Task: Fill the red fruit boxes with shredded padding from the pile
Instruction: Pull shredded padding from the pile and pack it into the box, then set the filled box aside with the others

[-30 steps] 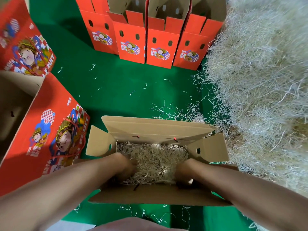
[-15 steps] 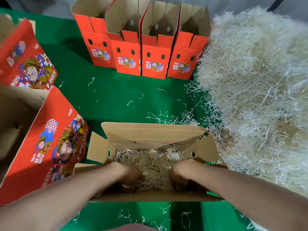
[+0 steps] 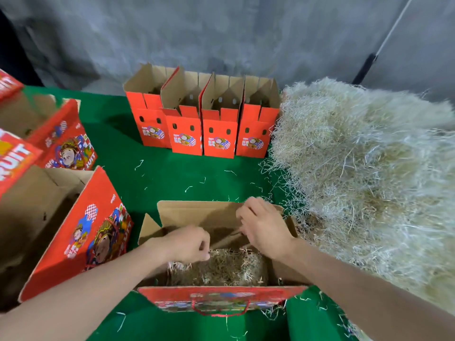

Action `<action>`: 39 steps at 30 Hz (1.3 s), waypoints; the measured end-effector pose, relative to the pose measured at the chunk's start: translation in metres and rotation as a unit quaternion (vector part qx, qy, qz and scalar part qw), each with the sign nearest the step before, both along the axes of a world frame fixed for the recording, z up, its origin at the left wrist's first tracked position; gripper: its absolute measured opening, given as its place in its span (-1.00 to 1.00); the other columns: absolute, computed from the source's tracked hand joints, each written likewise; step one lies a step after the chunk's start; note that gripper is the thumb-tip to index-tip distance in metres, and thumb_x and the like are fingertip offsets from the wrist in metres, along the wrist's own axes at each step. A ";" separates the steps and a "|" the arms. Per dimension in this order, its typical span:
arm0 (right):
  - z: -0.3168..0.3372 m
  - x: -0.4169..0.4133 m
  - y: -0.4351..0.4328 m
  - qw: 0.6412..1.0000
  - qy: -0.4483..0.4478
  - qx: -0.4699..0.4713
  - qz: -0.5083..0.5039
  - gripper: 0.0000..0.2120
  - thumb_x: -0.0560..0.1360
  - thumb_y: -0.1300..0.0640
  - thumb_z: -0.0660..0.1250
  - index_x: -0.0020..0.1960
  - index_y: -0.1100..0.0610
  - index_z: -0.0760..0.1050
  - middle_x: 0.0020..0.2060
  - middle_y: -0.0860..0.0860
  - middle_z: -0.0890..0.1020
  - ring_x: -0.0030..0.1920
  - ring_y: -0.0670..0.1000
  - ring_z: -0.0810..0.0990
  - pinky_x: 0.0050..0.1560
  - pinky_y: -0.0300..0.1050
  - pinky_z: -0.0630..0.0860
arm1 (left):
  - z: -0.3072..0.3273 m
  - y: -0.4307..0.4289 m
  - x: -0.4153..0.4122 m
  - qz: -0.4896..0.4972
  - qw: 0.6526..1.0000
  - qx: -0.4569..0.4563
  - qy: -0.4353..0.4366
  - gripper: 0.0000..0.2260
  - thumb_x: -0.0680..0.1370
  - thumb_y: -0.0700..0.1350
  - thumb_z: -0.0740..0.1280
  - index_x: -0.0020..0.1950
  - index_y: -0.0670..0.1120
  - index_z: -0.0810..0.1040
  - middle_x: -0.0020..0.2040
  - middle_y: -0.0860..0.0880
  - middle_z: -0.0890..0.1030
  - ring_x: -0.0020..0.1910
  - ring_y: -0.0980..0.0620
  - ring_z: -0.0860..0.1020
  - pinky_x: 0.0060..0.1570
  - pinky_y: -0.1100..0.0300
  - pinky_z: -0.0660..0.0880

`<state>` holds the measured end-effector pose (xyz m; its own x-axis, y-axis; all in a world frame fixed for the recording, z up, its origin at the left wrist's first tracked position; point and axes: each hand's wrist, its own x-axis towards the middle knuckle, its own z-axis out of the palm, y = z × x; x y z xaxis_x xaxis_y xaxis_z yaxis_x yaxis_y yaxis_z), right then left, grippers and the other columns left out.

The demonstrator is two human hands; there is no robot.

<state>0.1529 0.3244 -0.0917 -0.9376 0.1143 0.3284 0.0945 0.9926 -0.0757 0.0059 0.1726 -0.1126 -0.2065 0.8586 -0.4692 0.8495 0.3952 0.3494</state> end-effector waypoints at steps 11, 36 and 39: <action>0.029 -0.035 0.025 0.968 -0.173 -0.014 -0.180 -0.81 0.57 0.10 0.14 0.10 0.17 0.41 -0.03 0.15 0.60 -0.01 0.21 0.57 -0.19 -0.05 0.38 | 0.051 -0.016 0.011 0.034 0.998 0.056 0.000 -0.73 0.55 -0.01 0.28 -0.22 -0.15 0.60 -0.28 -0.05 0.63 -0.38 0.06 0.48 -0.29 0.38 0.44; 0.006 -0.025 -0.007 0.931 -0.323 -0.143 -0.095 -0.32 0.34 -0.28 0.32 0.28 0.12 0.30 0.42 0.16 -0.42 0.15 0.26 0.49 0.22 0.09 0.42 | 0.038 0.000 -0.005 0.307 0.913 0.237 -0.129 -0.74 0.61 -0.24 0.10 0.20 -0.10 0.52 0.04 -0.17 0.63 -0.02 -0.15 0.61 -0.04 -0.03 0.56; 0.008 -0.034 0.001 0.942 -0.262 -0.132 -0.166 -0.77 0.53 0.09 0.18 0.15 0.13 0.41 0.47 0.24 -0.22 0.04 0.21 0.56 0.12 0.02 0.48 | 0.045 0.013 -0.016 0.297 0.902 0.245 -0.195 -0.66 0.62 -0.24 0.08 0.28 0.04 0.49 0.11 -0.10 0.62 0.04 -0.09 0.60 -0.01 0.03 0.59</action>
